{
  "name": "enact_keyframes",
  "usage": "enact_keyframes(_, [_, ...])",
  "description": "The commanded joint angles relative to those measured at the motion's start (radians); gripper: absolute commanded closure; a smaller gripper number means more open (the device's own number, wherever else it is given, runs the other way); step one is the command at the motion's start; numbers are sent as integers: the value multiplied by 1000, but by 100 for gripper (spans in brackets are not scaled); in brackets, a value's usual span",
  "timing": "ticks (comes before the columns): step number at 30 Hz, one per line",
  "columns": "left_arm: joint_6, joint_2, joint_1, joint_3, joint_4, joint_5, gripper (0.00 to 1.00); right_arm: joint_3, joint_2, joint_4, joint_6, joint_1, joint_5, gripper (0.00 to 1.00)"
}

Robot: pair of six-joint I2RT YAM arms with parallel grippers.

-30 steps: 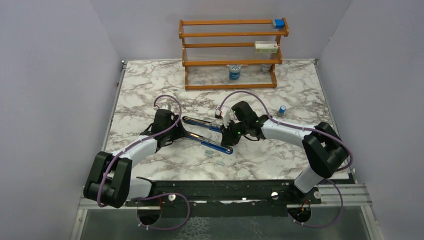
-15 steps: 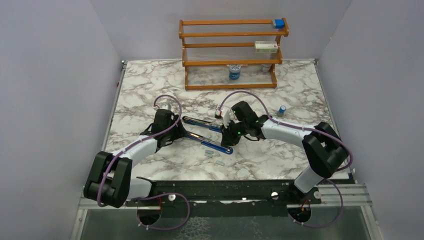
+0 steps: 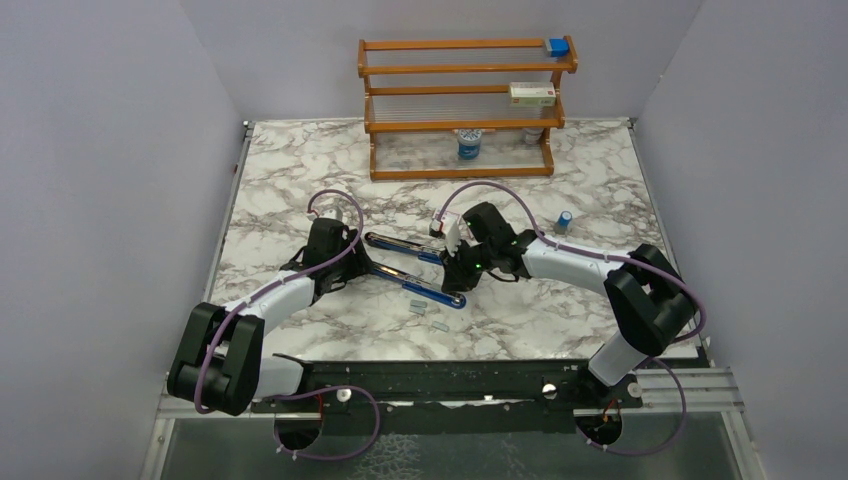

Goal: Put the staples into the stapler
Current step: Install the staple into the stapler.

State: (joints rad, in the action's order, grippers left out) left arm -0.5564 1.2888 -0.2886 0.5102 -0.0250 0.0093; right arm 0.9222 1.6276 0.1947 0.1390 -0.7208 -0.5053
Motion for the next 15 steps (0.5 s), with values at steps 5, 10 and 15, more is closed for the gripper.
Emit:
enact_keyframes(5, [24, 23, -3, 5, -43, -35, 38, 8, -2, 4, 6, -8, 22, 87])
enact_keyframes(10, [25, 21, -3, 5, -45, -36, 38, 13, 13, 21, 13, -9, 30, 86])
enact_keyframes(15, [21, 20, -3, 3, -43, -35, 38, 14, 20, 29, 18, -12, 46, 87])
